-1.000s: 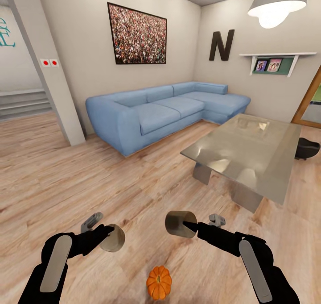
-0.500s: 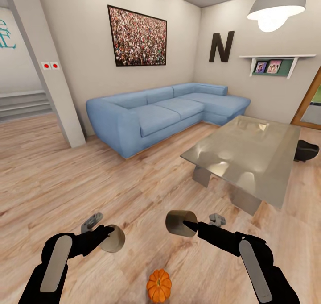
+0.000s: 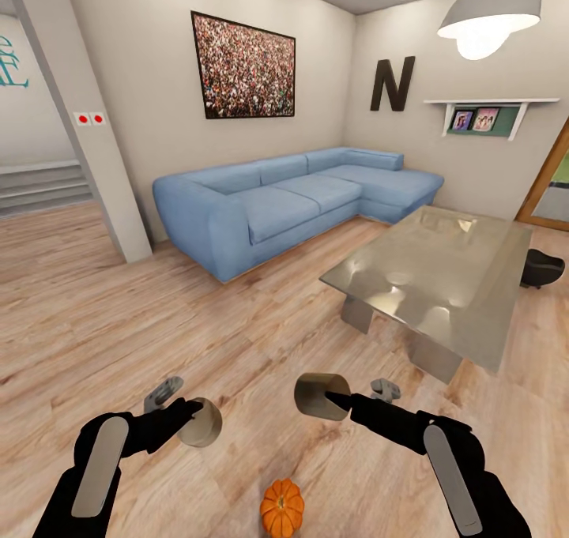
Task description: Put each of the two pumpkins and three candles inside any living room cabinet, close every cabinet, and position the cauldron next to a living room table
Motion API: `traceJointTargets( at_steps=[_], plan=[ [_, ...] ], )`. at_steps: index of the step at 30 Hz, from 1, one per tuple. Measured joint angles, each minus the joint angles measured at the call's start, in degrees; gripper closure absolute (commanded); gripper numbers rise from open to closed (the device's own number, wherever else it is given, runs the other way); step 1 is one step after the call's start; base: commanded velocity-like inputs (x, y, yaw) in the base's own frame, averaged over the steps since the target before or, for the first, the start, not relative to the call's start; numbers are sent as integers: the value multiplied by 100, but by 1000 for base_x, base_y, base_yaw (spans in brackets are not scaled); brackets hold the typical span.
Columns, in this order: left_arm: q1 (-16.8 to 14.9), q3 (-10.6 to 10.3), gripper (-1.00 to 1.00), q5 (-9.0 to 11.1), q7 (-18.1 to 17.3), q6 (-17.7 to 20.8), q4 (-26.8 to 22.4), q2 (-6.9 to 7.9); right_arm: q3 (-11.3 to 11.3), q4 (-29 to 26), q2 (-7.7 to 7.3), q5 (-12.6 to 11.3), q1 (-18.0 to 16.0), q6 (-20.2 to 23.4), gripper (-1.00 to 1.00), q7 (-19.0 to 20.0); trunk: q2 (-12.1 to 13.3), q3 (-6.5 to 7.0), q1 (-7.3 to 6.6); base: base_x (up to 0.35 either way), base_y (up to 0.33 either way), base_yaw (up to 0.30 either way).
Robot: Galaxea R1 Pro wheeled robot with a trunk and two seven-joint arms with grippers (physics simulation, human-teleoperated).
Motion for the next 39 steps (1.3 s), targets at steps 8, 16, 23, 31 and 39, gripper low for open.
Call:
traceJointTargets(
  at_steps=[8, 16, 23, 31, 39],
  plan=[
    [0, 3, 100, 0, 0, 3, 0, 4, 4, -22, 52, -37, 0, 73, 100, 14, 0, 0, 2, -104, -9, 0],
    [0, 0, 100, -14, -1, 5, 2, 5, 4, -23, 52, -27, 0, 155, 100, 11, 0, 0, 2, -231, -173, 0],
    [0, -3, 100, 10, -3, -9, 1, 5, 3, -14, 33, -1, 0, 155, 100, 17, 0, 0, 0, -31, -248, 0],
    [0, 0, 100, 3, -9, -5, 0, 5, 1, -6, 27, -48, 0, 159, 100, 28, 0, 0, 0, -1, -20, 0],
    [0, 1, 100, 0, -15, -14, 0, -5, -4, -5, 8, -48, 0, 159, 100, 36, 0, 0, 0, -14, 6, 0]
  ],
)
